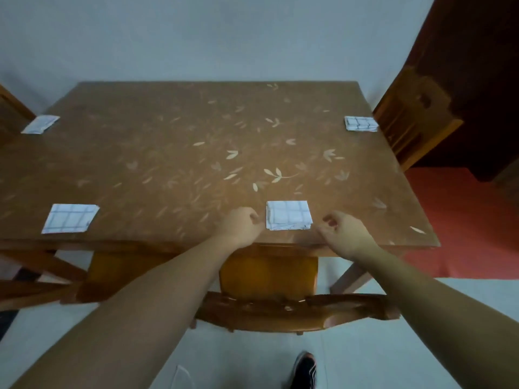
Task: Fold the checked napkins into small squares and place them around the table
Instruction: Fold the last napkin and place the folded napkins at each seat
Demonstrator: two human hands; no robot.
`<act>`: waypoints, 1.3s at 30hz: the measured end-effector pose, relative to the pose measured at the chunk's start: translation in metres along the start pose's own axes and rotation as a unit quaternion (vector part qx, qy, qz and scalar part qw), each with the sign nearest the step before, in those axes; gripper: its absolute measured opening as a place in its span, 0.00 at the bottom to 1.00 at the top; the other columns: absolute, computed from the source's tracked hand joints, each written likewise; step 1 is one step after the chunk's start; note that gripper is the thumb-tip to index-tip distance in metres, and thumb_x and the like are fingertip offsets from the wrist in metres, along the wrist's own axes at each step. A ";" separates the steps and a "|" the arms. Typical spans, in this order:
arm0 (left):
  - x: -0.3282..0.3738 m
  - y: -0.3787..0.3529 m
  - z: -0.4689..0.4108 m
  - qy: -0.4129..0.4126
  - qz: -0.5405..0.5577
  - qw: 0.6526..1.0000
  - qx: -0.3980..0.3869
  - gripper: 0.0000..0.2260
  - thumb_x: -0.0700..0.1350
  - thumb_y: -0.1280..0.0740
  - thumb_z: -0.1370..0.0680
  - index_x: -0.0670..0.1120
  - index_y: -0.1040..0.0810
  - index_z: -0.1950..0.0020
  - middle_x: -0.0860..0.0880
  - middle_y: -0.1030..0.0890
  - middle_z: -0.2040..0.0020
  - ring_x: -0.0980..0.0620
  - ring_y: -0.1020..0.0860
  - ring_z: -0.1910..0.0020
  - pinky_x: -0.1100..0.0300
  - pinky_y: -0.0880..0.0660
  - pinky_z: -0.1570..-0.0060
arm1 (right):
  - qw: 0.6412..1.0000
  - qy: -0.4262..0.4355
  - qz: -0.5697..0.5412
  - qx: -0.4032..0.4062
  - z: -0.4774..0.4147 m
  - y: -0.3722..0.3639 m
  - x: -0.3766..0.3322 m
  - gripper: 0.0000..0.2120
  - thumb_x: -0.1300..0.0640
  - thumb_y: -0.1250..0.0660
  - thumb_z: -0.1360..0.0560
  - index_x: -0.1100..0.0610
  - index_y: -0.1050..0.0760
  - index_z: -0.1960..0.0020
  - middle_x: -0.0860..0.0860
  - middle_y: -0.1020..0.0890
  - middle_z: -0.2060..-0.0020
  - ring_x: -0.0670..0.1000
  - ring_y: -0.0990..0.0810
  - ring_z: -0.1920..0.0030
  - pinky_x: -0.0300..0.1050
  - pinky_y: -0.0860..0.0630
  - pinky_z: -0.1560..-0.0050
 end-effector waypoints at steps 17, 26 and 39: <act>-0.012 -0.075 -0.084 0.186 0.190 0.962 -0.053 0.10 0.58 0.39 0.20 0.52 0.27 0.49 0.49 0.16 0.53 0.52 0.17 0.63 0.56 0.22 0.59 | 0.955 -0.188 -0.218 -0.066 -0.101 -0.060 0.040 0.11 0.52 0.34 0.22 0.58 0.21 0.57 0.57 0.15 0.63 0.57 0.14 0.61 0.52 0.16 0.57; -0.030 -0.063 -0.092 0.178 0.208 0.962 -0.019 0.10 0.52 0.32 0.22 0.46 0.20 0.50 0.47 0.16 0.56 0.51 0.17 0.64 0.55 0.22 0.61 | 0.939 -0.205 -0.267 -0.068 -0.107 -0.074 0.025 0.05 0.57 0.30 0.23 0.56 0.21 0.58 0.56 0.15 0.64 0.51 0.14 0.65 0.46 0.16 0.63; -0.078 -0.040 -0.082 0.153 0.109 0.982 0.017 0.10 0.49 0.30 0.23 0.45 0.18 0.47 0.48 0.17 0.52 0.50 0.21 0.52 0.57 0.25 0.53 | 0.989 -0.084 -0.076 -0.092 -0.113 -0.102 -0.011 0.13 0.49 0.29 0.26 0.57 0.18 0.63 0.52 0.16 0.67 0.53 0.17 0.65 0.51 0.17 0.58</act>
Point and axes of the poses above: each hand's wrist, its own z-axis away from the middle knuckle, its own y-axis out of the back of the hand, x = y × z, the point moved 5 cm from there along -z, towards the middle knuckle
